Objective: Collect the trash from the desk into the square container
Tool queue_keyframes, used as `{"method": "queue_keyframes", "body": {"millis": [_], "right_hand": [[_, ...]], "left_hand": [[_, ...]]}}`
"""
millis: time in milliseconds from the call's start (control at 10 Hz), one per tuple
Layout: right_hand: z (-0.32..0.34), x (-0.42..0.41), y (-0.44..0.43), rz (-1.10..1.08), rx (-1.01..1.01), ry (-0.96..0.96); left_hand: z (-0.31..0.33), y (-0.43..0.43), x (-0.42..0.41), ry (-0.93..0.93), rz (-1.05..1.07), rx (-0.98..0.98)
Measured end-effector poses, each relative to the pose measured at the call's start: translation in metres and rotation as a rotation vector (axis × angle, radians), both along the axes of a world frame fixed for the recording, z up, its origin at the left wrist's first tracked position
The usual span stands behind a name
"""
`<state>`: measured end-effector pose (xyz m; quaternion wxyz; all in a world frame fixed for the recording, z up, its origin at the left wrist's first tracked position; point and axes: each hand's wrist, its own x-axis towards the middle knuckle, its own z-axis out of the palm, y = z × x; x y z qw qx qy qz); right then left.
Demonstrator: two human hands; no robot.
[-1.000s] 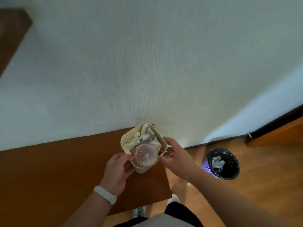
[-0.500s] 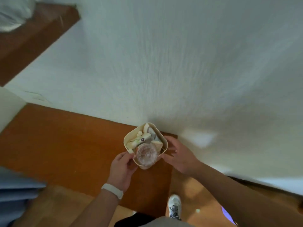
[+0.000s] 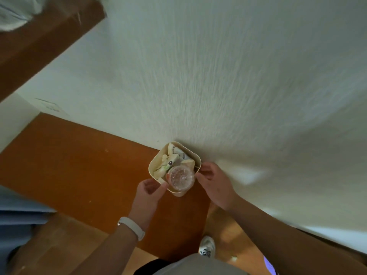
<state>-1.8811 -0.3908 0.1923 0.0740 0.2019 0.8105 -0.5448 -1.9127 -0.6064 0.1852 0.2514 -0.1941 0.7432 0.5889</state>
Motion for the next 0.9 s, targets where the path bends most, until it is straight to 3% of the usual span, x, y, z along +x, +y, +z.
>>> {"method": "queue_keyframes", "body": {"millis": [200,500,700,900], "right_hand": [[0.009,-0.007,-0.004,-0.012,-0.116,0.015],[0.015,-0.014,0.003,0.013,-0.197,0.034],[0.013,-0.018,0.015,0.06,-0.194,0.021],[0.013,-0.009,0.027,0.079,0.036,0.016]], "left_hand": [[0.004,0.003,-0.021,0.272,-0.25,-0.066],[-0.007,0.012,-0.027,0.328,-0.312,-0.174],[-0.003,0.016,-0.027,0.323,-0.337,-0.131],[0.022,0.019,-0.023,0.298,-0.305,-0.085]]}}
